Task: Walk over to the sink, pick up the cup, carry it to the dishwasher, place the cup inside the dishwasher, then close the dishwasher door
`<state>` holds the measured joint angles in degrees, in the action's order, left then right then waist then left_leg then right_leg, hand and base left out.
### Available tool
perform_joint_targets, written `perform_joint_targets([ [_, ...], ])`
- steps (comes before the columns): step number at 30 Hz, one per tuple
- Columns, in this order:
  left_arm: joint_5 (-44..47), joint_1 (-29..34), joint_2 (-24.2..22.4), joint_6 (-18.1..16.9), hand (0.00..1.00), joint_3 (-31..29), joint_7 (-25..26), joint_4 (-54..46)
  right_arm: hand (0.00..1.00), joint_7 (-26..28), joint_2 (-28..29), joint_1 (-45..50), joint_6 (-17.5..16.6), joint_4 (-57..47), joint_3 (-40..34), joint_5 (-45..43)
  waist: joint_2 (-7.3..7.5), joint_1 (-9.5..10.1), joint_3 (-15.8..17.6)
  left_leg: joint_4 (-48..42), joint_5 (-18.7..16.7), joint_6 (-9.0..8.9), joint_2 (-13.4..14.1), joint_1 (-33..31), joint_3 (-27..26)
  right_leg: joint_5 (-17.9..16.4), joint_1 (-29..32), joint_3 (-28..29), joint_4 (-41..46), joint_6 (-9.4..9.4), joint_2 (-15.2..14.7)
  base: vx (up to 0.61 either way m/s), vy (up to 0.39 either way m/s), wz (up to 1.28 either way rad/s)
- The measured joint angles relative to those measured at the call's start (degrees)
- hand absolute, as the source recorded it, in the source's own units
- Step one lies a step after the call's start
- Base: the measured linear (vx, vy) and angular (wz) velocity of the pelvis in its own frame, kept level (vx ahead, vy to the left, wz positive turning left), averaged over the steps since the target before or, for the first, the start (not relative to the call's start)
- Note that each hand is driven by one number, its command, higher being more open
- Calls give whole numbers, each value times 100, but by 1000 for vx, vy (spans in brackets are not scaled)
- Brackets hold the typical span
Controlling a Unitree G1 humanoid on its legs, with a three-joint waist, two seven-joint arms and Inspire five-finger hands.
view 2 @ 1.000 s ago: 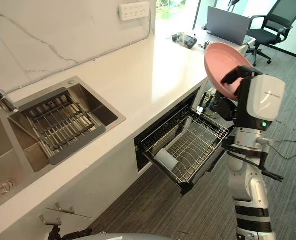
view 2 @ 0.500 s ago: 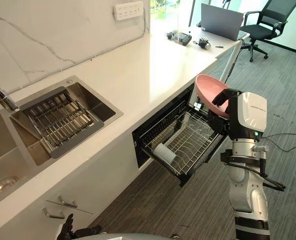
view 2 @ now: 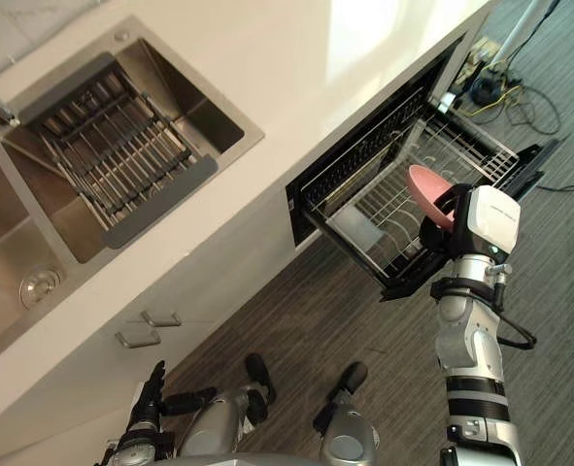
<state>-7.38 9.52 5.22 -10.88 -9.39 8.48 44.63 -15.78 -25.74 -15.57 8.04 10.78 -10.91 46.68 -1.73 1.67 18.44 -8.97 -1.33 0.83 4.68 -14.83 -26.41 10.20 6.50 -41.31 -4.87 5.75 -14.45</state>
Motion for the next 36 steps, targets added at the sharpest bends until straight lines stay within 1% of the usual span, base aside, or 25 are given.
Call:
perform_joint_targets([
  [2, 75, -67, 49, -56, 100, 74, 1, -27, 0, -61, -194, -362, 6, 282, 151, -12, -23, 54, 113, -47, 1, 13, -13, -137, 75, 14, 99, -20, 0, 5, -13, -46, 74, 12],
  [4, 135, -236, 57, -77, 100, 103, 0, -50, 0, -173, -548, -997, 11, 917, 391, -58, -110, 128, 287, -89, 18, 42, -60, -313, 288, 49, 192, -96, 0, 1, -33, -65, 79, 18],
  [6, 222, -353, 60, -79, 100, 103, 0, -77, 0, -247, -781, -1333, 11, 1258, 510, -201, -180, 201, 408, -96, 35, 69, -92, -424, 344, 82, 268, -141, 0, 2, -54, -73, 95, 17],
  [9, 426, -435, 119, -85, 100, 102, 0, -179, 0, -251, -955, -1726, 24, 1636, 715, -468, -215, 250, 561, -153, 47, 88, -142, -596, 558, 119, 345, -193, 0, 4, -81, -54, 104, 18],
  [11, 485, -520, 179, -86, 100, 103, -4, -183, 0, -249, -1071, -1891, 34, 1825, 837, -553, -229, 276, 626, -177, 54, 104, -168, -696, 627, 130, 390, -191, 0, 8, -100, -53, 125, 19],
  [12, 548, -578, 223, -84, 100, 103, -6, -182, 0, -241, -1152, -2018, 54, 1948, 926, -708, -231, 323, 661, -182, 63, 119, -171, -763, 633, 161, 457, -189, 0, 9, -104, -57, 131, 10],
  [13, 577, -649, 252, -84, 100, 104, -12, -187, 0, -207, -1230, -2146, 61, 2087, 937, -754, -263, 355, 694, -193, 76, 139, -178, -832, 662, 183, 498, -188, 0, 6, -109, -54, 127, 11],
  [16, 700, -720, 364, -91, 100, 183, -13, -201, 0, -144, -1352, -2483, 101, 2604, 1075, -1196, -285, 411, 711, -218, 85, 156, -196, -912, 705, 185, 535, -191, 0, 6, -125, -30, 87, 9],
  [18, 788, -723, 420, -95, 100, 283, -23, -206, 0, -132, -1414, -2558, 102, 2720, 1157, -1357, -309, 424, 724, -224, 84, 159, -200, -920, 730, 185, 530, -192, 0, 6, -125, -32, 76, 5],
  [19, 852, -738, 434, -126, 100, 343, -41, -215, 100, -129, -1489, -2577, 106, 2736, 1169, -1401, -359, 429, 749, -242, 83, 159, -202, -955, 785, 185, 533, -201, 0, 6, -122, -33, 71, 8],
  [24, 852, -742, 440, -206, 100, 481, -68, -211, 100, -156, -1534, -2700, 146, 3052, 1180, -1614, -433, 447, 798, -285, 84, 159, -193, -995, 826, 184, 544, -205, 0, 6, -116, -41, 72, 2],
  [32, 853, -740, 443, -238, 100, 552, -131, -196, 100, -365, -1538, -2678, 134, 3100, 1163, -1617, -440, 429, 801, -325, 84, 159, -165, -914, 829, 183, 453, -198, 0, 5, -102, -45, 69, -2],
  [35, 852, -736, 442, -248, 100, 551, -130, -192, 100, -368, -1538, -2475, 109, 2887, 1050, -1609, -435, 423, 794, -293, 81, 156, -164, -741, 819, 177, 294, -195, -1, 6, -100, -36, 78, -2],
  [36, 850, -730, 441, -252, 100, 549, -130, -192, 100, -370, -1537, -2289, 81, 2627, 967, -1602, -430, 415, 788, -247, 81, 155, -167, -664, 809, 176, 245, -190, -1, 6, -99, -28, 68, -6],
])
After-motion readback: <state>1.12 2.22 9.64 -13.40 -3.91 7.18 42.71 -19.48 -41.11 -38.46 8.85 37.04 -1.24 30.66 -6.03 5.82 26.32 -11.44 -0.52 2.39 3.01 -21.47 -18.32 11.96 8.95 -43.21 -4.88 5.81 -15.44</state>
